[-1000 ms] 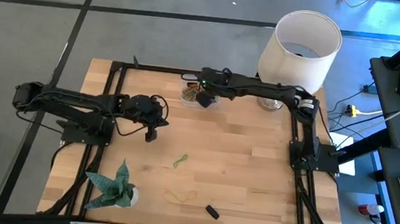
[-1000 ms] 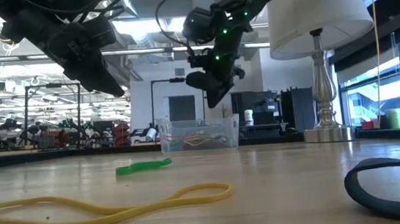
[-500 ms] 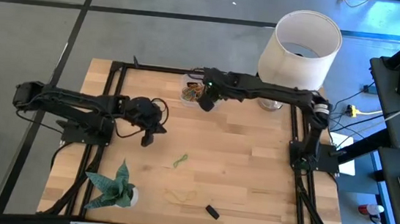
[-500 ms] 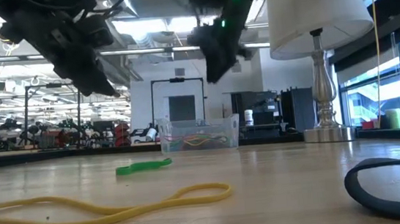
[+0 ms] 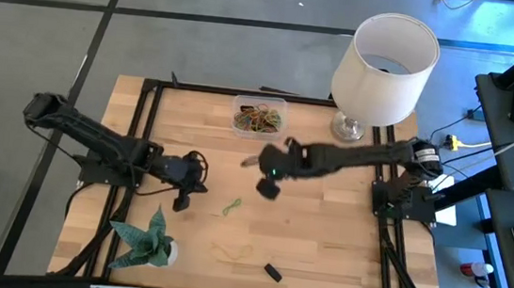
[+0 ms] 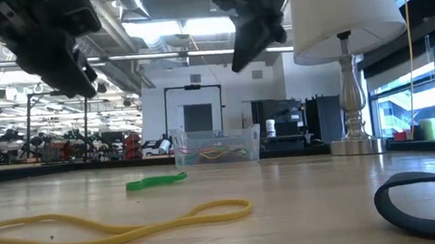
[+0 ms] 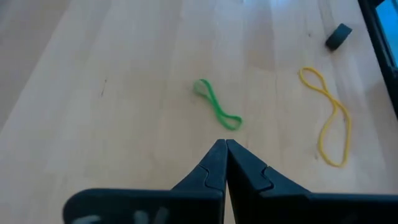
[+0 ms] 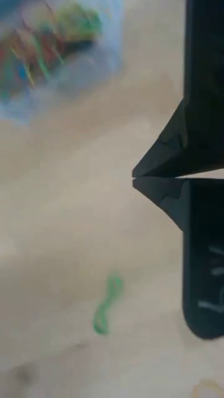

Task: Pick and place rubber bands into bin
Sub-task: Put the green rubber band into the transparent bin

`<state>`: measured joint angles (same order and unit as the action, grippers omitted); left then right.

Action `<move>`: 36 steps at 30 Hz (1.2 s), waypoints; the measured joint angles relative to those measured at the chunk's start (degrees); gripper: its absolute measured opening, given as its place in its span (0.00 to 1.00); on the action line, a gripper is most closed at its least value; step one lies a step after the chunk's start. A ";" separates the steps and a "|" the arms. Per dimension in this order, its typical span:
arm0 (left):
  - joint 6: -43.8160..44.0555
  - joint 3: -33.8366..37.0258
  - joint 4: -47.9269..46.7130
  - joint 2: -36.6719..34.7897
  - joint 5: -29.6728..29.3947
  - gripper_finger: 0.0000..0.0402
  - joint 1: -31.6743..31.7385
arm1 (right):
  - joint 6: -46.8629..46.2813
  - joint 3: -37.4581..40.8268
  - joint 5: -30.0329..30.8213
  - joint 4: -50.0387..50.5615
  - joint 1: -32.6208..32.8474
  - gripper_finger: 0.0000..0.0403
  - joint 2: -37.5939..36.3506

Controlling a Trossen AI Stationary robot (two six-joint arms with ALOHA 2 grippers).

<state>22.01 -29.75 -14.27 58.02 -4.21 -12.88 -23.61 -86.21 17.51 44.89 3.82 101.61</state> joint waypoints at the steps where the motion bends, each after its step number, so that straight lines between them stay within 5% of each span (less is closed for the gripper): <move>1: 1.17 -0.47 -0.18 0.28 -1.31 0.01 -1.34 | -1.16 1.57 -0.04 -0.96 1.49 0.01 -0.17; 10: 4.82 -11.86 -9.12 8.05 -8.49 0.00 -8.37 | -10.83 19.15 -0.31 -13.50 13.26 0.02 -7.56; 25: 16.27 -36.42 -27.80 31.69 -11.23 0.01 -8.77 | -22.86 47.14 0.83 -20.91 29.50 0.02 -35.33; 36: 30.02 -39.09 -30.48 38.87 -11.18 0.01 -8.77 | -22.67 57.10 0.84 -26.90 33.14 0.02 -42.71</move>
<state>52.03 -68.85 -44.74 96.89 -15.39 -21.65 -46.28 -29.10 18.35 18.00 36.96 58.91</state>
